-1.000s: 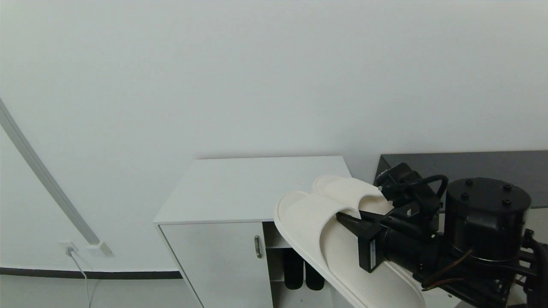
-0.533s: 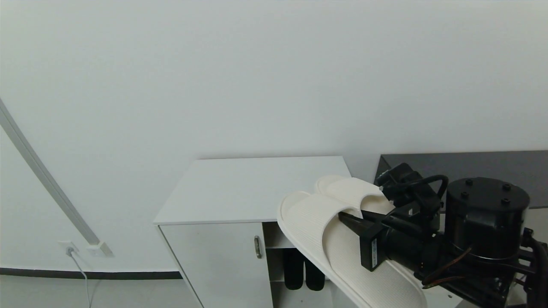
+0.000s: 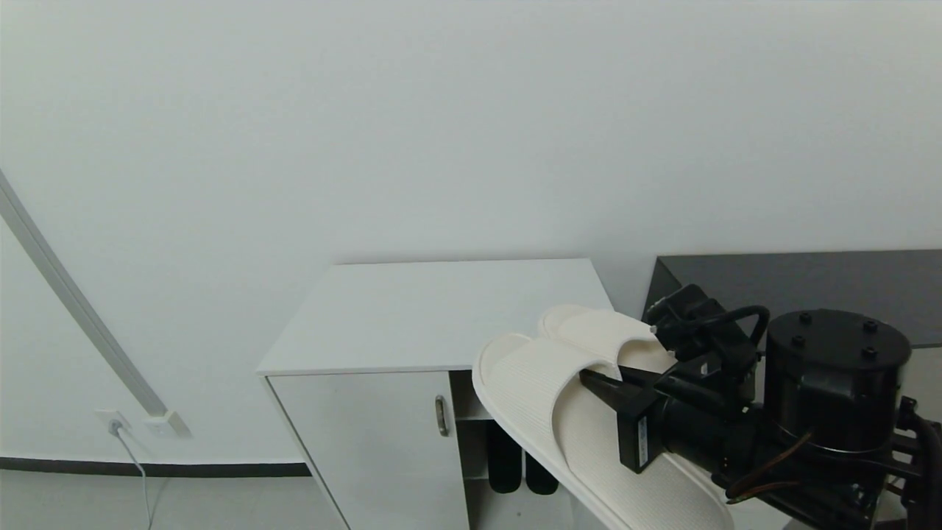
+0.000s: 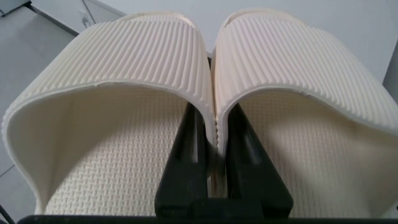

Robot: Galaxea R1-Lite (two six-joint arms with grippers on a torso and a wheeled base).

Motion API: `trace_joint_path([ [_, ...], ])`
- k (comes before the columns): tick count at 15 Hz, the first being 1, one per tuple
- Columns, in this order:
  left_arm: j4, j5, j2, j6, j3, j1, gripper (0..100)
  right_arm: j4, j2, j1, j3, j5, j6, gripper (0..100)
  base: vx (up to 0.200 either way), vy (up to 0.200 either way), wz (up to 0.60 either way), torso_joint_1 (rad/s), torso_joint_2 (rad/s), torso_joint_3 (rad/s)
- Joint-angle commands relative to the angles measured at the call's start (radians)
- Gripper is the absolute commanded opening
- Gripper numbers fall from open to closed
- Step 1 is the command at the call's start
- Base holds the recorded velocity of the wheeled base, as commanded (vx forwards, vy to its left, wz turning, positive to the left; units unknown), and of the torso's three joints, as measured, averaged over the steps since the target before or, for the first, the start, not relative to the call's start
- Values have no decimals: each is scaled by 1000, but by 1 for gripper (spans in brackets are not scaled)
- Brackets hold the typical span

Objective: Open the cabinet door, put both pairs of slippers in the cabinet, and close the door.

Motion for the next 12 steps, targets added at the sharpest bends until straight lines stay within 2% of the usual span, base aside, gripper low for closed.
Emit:
trace_joint_path([
  [1, 0, 0, 1, 1, 0, 0, 0, 1, -3, 0, 1, 1, 0, 0, 0, 0, 0, -149, 354, 198],
  [12, 0, 0, 1, 1, 0, 0, 0, 1, -34, 32, 33, -5, -1, 0, 0, 0, 0, -171, 393, 222],
])
